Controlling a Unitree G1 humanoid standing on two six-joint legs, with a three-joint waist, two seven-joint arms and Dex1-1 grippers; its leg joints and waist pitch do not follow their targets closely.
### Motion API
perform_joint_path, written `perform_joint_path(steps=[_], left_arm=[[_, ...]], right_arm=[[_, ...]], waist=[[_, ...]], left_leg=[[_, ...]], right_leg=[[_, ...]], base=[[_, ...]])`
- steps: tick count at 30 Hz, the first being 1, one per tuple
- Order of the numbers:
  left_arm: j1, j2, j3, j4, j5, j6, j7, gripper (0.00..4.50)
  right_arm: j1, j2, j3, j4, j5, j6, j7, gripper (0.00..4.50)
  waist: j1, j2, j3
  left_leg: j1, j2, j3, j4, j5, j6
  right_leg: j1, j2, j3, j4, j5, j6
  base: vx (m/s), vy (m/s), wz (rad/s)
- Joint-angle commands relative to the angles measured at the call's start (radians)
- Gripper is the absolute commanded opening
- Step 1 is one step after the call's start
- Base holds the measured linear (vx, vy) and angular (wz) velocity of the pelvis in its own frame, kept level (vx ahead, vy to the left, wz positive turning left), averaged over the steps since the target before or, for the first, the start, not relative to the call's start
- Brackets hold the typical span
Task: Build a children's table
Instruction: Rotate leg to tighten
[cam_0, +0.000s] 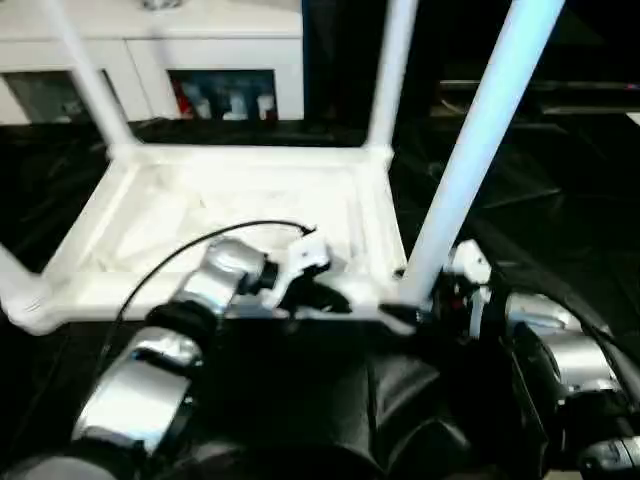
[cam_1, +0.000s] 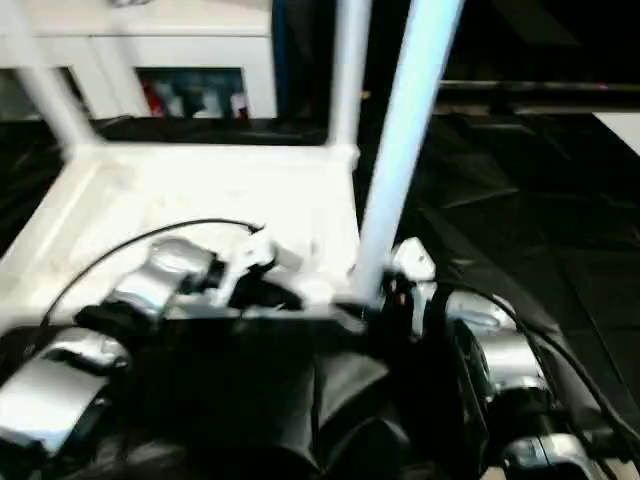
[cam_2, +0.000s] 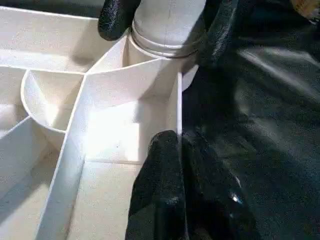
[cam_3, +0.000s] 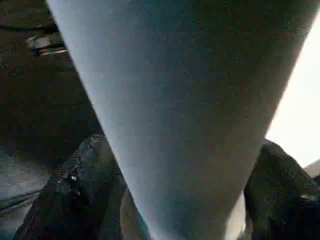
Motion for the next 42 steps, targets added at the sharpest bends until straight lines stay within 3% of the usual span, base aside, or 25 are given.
perform_joint_path(steps=[1, 11, 15, 16, 18, 21, 23, 26, 29, 30, 33, 35, 39, 42], left_arm=[[0.015, -0.006, -0.020, -0.016, 0.004, 0.007, -0.023, 0.00], [0.016, -0.022, 0.002, -0.028, -0.013, 0.014, 0.048, 0.00], [-0.017, -0.070, 0.036, 0.032, 0.004, 0.006, 0.251, 0.00], [-0.027, -0.087, 0.043, 0.044, 0.006, 0.006, 0.300, 0.00], [-0.042, -0.117, 0.052, 0.064, 0.010, 0.015, 0.380, 0.00], [-0.062, -0.162, 0.063, 0.090, 0.017, 0.031, 0.499, 0.00], [-0.075, -0.197, 0.074, 0.106, 0.014, 0.043, 0.579, 0.00], [-0.090, -0.254, 0.078, 0.126, 0.009, 0.034, 0.646, 0.00], [-0.092, -0.265, 0.077, 0.132, 0.012, 0.030, 0.637, 0.00], [-0.093, -0.260, 0.070, 0.135, 0.019, 0.022, 0.613, 0.00], [-0.089, -0.241, 0.059, 0.133, 0.026, 0.019, 0.570, 0.00], [-0.082, -0.221, 0.045, 0.133, 0.029, 0.011, 0.521, 0.00], [-0.062, -0.168, 0.029, 0.113, 0.023, -0.010, 0.403, 0.00], [-0.048, -0.140, 0.029, 0.094, 0.015, -0.017, 0.335, 0.00]], right_arm=[[-0.004, -0.004, 0.013, -0.014, 0.011, 0.012, 0.025, 3.21], [0.023, 0.028, 0.008, -0.035, 0.028, 0.042, 0.008, 2.58], [0.003, 0.078, -0.011, 0.076, -0.071, 0.000, -0.217, 2.56], [-0.009, 0.099, -0.027, 0.113, -0.089, 0.003, -0.304, 2.56], [-0.030, 0.139, -0.061, 0.169, -0.107, 0.007, -0.460, 2.55], [-0.055, 0.192, -0.113, 0.220, -0.113, 0.018, -0.656, 2.55], [-0.073, 0.228, -0.141, 0.251, -0.115, 0.021, -0.768, 2.54], [-0.122, 0.305, -0.172, 0.308, -0.108, 0.030, -0.889, 2.54], [-0.132, 0.326, -0.153, 0.306, -0.110, 0.028, -0.867, 2.54], [-0.128, 0.324, -0.107, 0.279, -0.131, -0.016, -0.797, 3.10], [-0.120, 0.302, -0.069, 0.254, -0.138, -0.058, -0.698, 3.30], [-0.115, 0.284, -0.055, 0.238, -0.125, -0.077, -0.631, 3.60], [-0.090, 0.216, -0.031, 0.165, -0.071, -0.065, -0.430, 3.68], [-0.071, 0.173, -0.022, 0.123, -0.053, -0.056, -0.325, 3.68]], waist=[[0.002, -0.017, -0.066], [0.005, -0.017, -0.067], [-0.002, -0.016, -0.061], [-0.010, -0.018, -0.056], [-0.017, -0.016, -0.055], [-0.026, -0.015, -0.056], [-0.033, -0.010, -0.058], [-0.037, -0.009, -0.061], [-0.035, -0.008, -0.063], [-0.035, -0.009, -0.064], [-0.031, -0.015, -0.065], [-0.031, -0.013, -0.064], [-0.028, -0.012, -0.065], [-0.026, -0.011, -0.068]], left_leg=[[0.030, 0.123, -0.060, -0.082, -0.196, 0.045], [0.030, 0.121, -0.060, -0.079, -0.178, 0.050], [0.035, 0.119, -0.063, -0.084, -0.242, 0.007], [0.038, 0.115, -0.069, -0.085, -0.294, -0.022], [0.044, 0.116, -0.076, -0.088, -0.333, -0.048], [0.043, 0.117, -0.079, -0.095, -0.357, -0.066], [0.051, 0.114, -0.075, -0.094, -0.369, -0.077], [0.043, 0.109, -0.072, -0.093, -0.340, -0.058], [0.037, 0.108, -0.069, -0.090, -0.295, -0.023], [0.036, 0.108, -0.067, -0.089, -0.279, -0.009], [0.031, 0.107, -0.065, -0.084, -0.253, 0.014], [0.027, 0.107, -0.067, -0.082, -0.240, 0.035], [0.024, 0.111, -0.068, -0.083, -0.225, 0.056], [0.022, 0.117, -0.065, -0.081, -0.183, 0.080]], right_leg=[[0.030, -0.106, 0.058, -0.060, -0.155, -0.278], [0.031, -0.107, 0.058, -0.060, -0.143, -0.275], [0.022, -0.110, 0.060, -0.072, -0.232, -0.263], [0.023, -0.113, 0.061, -0.087, -0.345, -0.236], [0.018, -0.114, 0.061, -0.095, -0.410, -0.210], [0.016, -0.109, 0.061, -0.095, -0.405, -0.195], [0.007, -0.106, 0.064, -0.095, -0.361, -0.206], [0.015, -0.106, 0.065, -0.092, -0.301, -0.212], [0.023, -0.105, 0.064, -0.088, -0.240, -0.218], [0.024, -0.104, 0.064, -0.086, -0.220, -0.223], [0.029, -0.107, 0.063, -0.083, -0.207, -0.227], [0.034, -0.108, 0.062, -0.083, -0.221, -0.228], [0.039, -0.106, 0.060, -0.080, -0.216, -0.229], [0.038, -0.100, 0.055, -0.064, -0.125, -0.265]], base=[[0.000, 0.000, 0.00], [0.000, 0.000, 0.00], [0.000, 0.000, 0.00], [0.000, 0.000, 0.00], [0.000, 0.000, 0.00], [0.000, 0.000, 0.00], [0.000, 0.000, 0.00], [0.000, 0.000, 0.00], [0.000, 0.000, 0.00], [0.000, 0.000, 0.00], [0.000, 0.000, 0.00], [0.000, 0.000, 0.00], [0.000, 0.000, 0.00], [0.000, 0.000, 0.00]])
